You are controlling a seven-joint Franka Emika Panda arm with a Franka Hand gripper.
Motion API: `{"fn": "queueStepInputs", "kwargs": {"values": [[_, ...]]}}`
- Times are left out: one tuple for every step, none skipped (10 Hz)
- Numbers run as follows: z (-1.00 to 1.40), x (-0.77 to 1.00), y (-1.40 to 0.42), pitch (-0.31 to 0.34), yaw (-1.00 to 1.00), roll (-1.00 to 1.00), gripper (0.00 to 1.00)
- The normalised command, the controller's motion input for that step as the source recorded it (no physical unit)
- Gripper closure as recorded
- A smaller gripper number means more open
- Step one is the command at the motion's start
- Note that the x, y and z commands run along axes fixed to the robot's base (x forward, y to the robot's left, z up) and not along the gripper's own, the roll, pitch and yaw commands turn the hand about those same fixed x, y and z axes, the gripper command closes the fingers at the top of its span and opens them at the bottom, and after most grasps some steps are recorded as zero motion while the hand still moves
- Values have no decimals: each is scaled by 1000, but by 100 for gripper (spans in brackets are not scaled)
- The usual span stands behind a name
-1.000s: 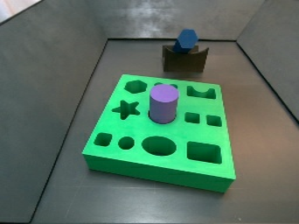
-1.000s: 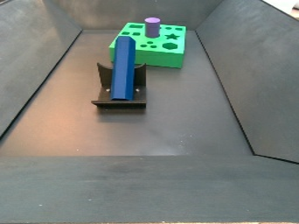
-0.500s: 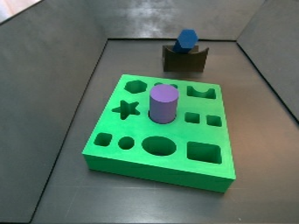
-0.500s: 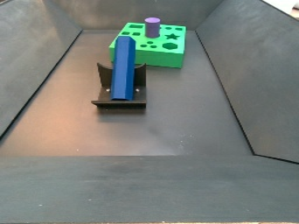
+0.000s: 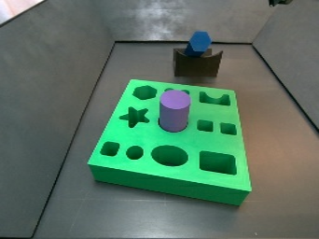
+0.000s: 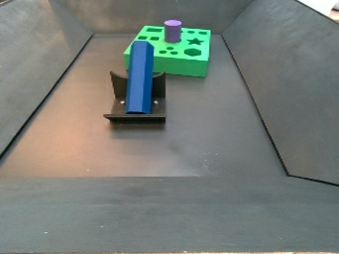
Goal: Pick up the hexagon object. Move up. Place the hexagon object on the fixture. Regrasp the hexagon object. Move to above the board. Insert the hexagon object.
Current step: Regrasp the hexagon object.
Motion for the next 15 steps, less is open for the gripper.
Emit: {"fn": "queueStepInputs", "kwargs": {"values": [[-22,343,-64,15,201,180,0],[-22,344,-64,13,167,179,0],[-22,344,-63,14,149,179,0],[-24,342,-62,17,126,177,0],[-26,339,-62,21,119,173,0],[-29,333,-59,30,105,166,0],[-30,328,-56,37,100,160,0],[-31,320,-54,47,99,151,0],[-32,318,-54,51,99,148,0],[-33,314,-53,56,100,144,0],[-33,313,-52,57,100,143,0],[-33,312,-51,59,101,141,0],[-32,311,-52,60,102,141,0],[-32,310,-52,61,102,139,0],[-32,310,-52,61,102,139,0]]}}
